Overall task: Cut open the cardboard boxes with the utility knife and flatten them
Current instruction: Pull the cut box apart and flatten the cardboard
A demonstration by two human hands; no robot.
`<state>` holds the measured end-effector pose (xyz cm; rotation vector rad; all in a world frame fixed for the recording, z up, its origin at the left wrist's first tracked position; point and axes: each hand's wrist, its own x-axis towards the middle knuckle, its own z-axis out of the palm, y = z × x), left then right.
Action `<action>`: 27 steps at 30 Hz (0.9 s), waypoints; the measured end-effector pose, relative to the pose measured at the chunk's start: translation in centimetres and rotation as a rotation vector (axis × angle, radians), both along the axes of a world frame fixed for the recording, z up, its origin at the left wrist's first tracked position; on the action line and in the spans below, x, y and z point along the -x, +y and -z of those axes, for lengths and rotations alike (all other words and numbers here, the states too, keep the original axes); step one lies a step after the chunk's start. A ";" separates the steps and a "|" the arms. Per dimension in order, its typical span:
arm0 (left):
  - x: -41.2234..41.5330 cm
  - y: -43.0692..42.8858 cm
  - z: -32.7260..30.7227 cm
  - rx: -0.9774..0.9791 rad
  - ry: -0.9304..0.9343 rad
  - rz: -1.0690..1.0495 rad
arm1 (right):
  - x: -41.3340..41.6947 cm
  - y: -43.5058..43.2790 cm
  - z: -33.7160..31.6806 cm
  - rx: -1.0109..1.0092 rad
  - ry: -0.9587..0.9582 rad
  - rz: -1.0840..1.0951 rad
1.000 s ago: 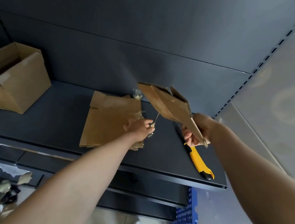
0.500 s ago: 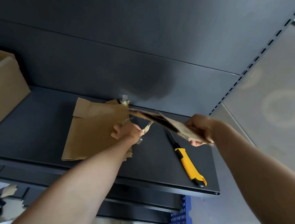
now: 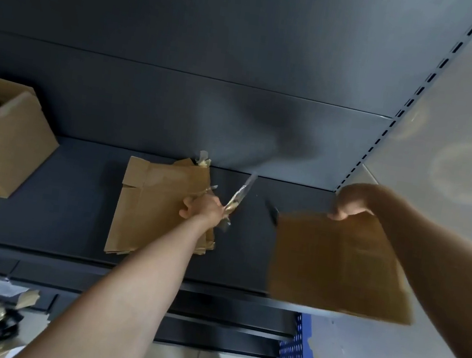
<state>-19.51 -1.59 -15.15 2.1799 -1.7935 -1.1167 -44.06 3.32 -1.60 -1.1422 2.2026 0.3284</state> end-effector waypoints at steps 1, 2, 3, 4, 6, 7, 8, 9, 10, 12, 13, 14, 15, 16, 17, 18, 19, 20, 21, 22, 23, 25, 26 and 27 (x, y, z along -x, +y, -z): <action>-0.3 -0.2 0.5 0.016 -0.008 -0.006 | 0.5 0.4 -1.0 0.004 0.112 -0.095; -0.4 -0.4 0.8 0.005 0.003 -0.029 | 1.3 0.7 -2.2 -0.018 0.201 -0.140; -0.4 -0.5 0.9 -0.002 0.018 -0.063 | 2.0 1.2 -3.1 -0.040 0.235 -0.136; -0.3 -0.8 1.1 0.002 0.051 -0.086 | 2.3 1.4 -3.8 -0.017 0.262 -0.129; 0.1 -1.2 0.4 0.017 0.191 -0.081 | 2.3 1.3 -4.2 0.030 0.247 -0.201; 0.2 -1.4 0.2 0.014 0.260 -0.071 | 1.9 1.1 -4.2 0.060 0.234 -0.259; 0.2 -1.5 -0.2 0.000 0.323 -0.061 | 1.3 0.8 -4.2 0.104 0.191 -0.243; 0.0 -1.7 -0.3 -0.018 0.372 -0.045 | 0.8 0.3 -4.2 0.135 0.144 -0.218; -0.2 -2.0 -0.3 -0.039 0.394 -0.036 | 0.4 -0.1 -4.1 0.181 0.111 -0.220; -0.3 -2.1 -1.2 -0.020 0.392 -0.052 | -0.2 -1.1 -4.3 0.231 0.037 -0.154; -0.4 -2.1 -1.9 0.023 0.389 -0.074 | -0.7 -1.6 -4.5 0.261 -0.003 -0.103; -0.5 -2.1 -2.6 0.066 0.399 -0.111 | -1.1 -2.0 -4.6 0.294 -0.050 -0.062; -0.9 -2.2 -3.2 0.118 0.418 -0.151 | -1.7 -2.5 -4.7 0.336 -0.118 0.003; -1.3 -2.4 -3.6 0.166 0.435 -0.194 | -2.3 -3.0 -4.7 0.371 -0.175 0.041; -1.8 -2.5 -4.1 0.208 0.461 -0.234 | -3.1 -3.4 -4.5 0.406 -0.244 0.090; -2.5 -2.5 -4.6 0.254 0.497 -0.277 | -4.0 -3.9 -4.2 0.432 -0.314 0.131; -3.3 -2.5 -5.3 0.317 0.525 -0.332 | -4.9 -4.3 -3.7 0.462 -0.385 0.175; -4.3 -2.5 -5.9 0.379 0.536 -0.392 | -6.0 -4.8 -3.1 0.478 -0.447 0.215; -5.5 -2.4 -6.3 0.438 0.523 -0.452 | -7.4 -5.2 -2.4 0.468 -0.507 0.236; -6.9 -2.2 -6.7 0.474 0.485 -0.513 | -8.8 -5.5 -1.7 0.456 -0.548 0.241; -8.4 -2.1 -6.9 0.492 0.441 -0.575 | -10.4 -5.9 -0.8 0.445 -0.589 0.239; -11.4 -1.6 -6.8 0.418 0.328 -0.681 | -13.5 -6.2 0.8 0.427 -0.644 0.235; -12.7 -1.2 -6.6 0.323 0.291 -0.708 | -15.0 -6.3 1.8 0.402 -0.667 0.234; -13.7 -0.6 -6.5 0.224 0.302 -0.713 | -16.2 -6.5 3.0 0.367 -0.687 0.238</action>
